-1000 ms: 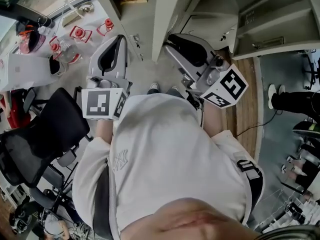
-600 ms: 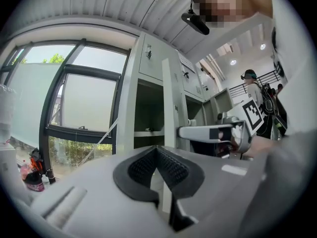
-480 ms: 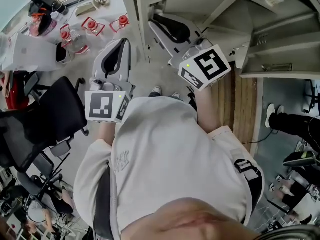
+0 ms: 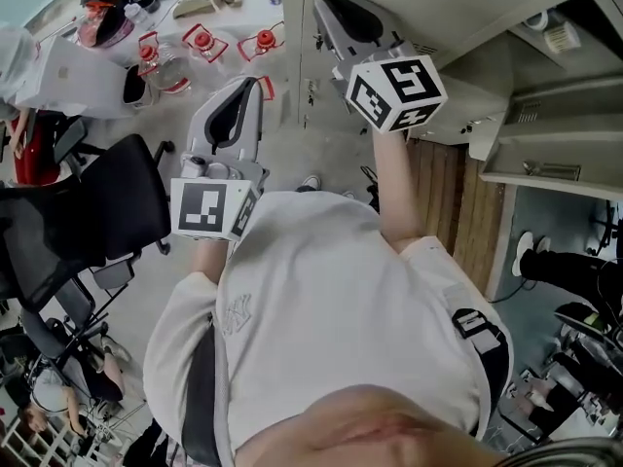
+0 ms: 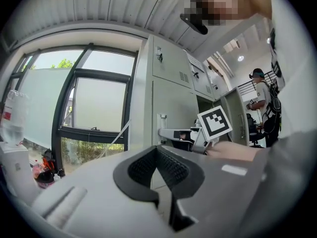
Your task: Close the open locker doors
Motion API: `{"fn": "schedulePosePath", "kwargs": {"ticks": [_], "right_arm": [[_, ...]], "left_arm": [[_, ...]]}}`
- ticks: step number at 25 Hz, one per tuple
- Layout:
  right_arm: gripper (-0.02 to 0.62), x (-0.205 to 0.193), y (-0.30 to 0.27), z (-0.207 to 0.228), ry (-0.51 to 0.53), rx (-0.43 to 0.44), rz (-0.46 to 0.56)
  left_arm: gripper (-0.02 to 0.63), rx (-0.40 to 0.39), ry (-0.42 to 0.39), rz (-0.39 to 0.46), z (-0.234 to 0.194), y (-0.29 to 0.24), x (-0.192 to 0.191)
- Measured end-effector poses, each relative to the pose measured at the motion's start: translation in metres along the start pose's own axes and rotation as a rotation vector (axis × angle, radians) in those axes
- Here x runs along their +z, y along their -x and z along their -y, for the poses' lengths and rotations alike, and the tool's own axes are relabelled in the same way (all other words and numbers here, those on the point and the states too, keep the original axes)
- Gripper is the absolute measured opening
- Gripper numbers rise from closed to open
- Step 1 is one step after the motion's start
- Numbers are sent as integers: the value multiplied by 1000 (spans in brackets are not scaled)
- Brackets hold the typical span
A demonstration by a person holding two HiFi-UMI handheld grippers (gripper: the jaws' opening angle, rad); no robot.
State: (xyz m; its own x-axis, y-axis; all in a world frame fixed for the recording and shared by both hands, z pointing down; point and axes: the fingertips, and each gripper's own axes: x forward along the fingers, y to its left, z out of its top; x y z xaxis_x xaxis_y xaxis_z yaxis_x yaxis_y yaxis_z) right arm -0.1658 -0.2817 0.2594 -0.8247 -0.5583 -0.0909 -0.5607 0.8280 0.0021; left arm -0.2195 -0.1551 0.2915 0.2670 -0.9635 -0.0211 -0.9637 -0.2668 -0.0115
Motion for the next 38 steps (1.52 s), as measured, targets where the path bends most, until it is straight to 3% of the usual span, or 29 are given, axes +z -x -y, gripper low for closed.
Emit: {"fn": "schedulePosePath", "kwargs": {"ticks": [9, 17, 21, 26, 29, 38], "right_arm": [[28, -1, -9, 11, 14, -47, -14], [29, -3, -1, 15, 79, -171, -66], [29, 3, 17, 16, 62, -181, -44], [28, 26, 93, 4, 43, -175, 44], [28, 32, 153, 7, 40, -221, 73], [23, 47, 335, 59, 43, -583, 78]], "left_arm": [[2, 26, 0, 6, -10, 1, 2], [2, 15, 3, 4, -3, 3, 3], [2, -15, 4, 7, 10, 0, 7], [2, -148, 2, 27, 55, -18, 14], [2, -242, 10, 40, 93, -36, 16], [2, -620, 43, 59, 260, -83, 26]]}}
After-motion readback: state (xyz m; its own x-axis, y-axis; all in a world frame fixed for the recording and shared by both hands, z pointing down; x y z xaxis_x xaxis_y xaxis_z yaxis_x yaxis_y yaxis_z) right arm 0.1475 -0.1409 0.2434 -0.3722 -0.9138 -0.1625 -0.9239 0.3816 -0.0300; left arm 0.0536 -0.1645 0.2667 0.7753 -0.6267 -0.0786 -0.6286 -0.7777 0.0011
